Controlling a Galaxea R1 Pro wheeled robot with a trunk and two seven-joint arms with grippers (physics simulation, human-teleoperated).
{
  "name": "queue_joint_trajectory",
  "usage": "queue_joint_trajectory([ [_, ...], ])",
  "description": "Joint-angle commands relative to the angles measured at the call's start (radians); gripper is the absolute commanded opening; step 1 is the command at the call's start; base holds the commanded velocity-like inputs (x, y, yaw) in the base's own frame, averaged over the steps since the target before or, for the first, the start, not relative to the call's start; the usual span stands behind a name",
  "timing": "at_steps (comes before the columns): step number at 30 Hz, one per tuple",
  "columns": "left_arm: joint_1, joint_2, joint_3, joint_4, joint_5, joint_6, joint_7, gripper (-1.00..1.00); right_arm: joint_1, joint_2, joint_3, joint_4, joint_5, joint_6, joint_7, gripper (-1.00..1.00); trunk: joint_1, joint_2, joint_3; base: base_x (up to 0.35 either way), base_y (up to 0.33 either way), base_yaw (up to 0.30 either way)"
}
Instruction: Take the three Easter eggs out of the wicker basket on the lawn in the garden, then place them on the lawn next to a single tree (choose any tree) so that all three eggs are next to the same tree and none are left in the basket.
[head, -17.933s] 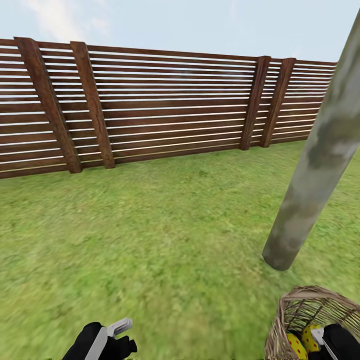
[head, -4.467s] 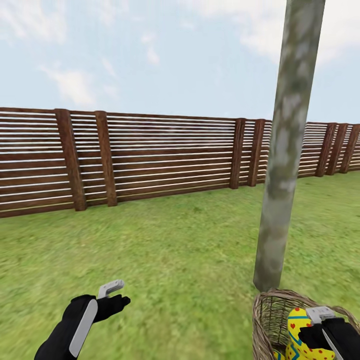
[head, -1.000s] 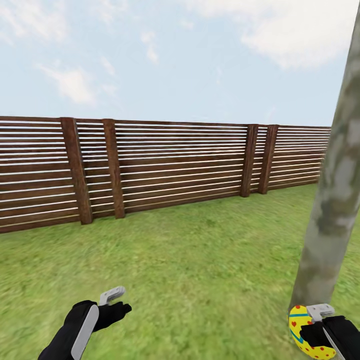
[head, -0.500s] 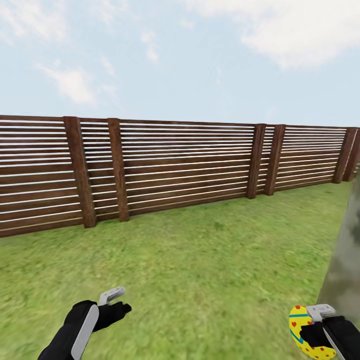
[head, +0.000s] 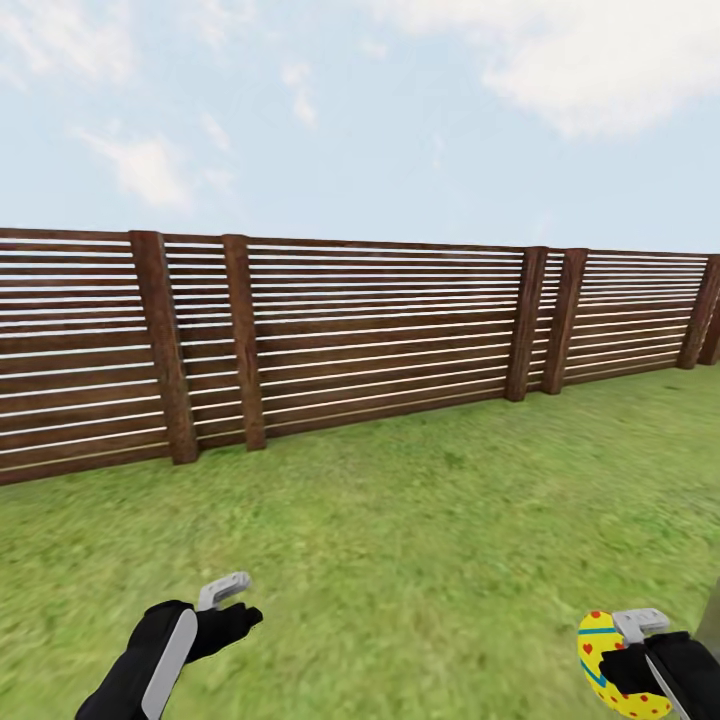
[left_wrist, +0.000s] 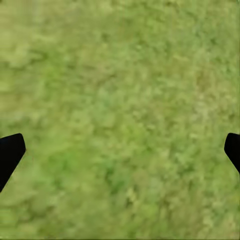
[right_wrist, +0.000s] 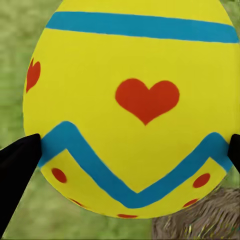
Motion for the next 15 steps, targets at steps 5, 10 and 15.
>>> queue_joint_trajectory([
  [5,0.0,0.0,0.0,-0.001,0.011,0.004,0.009,1.0,0.0,0.0,-0.004,-0.002,0.01,0.004,0.009,-1.0,0.0,-0.001,-0.001,0.291,0.209,0.0],
  [10,0.0,0.0,0.0,-0.001,0.011,0.004,0.01,1.0,0.0,0.0,-0.004,-0.002,0.01,0.005,0.009,-1.0,0.0,-0.001,-0.001,0.292,0.207,0.0],
  [15,0.0,0.0,0.0,0.0,0.011,0.004,0.011,1.0,0.0,0.0,-0.003,-0.002,0.009,0.004,0.009,-1.0,0.0,-0.001,-0.001,0.3,0.186,-0.005],
])
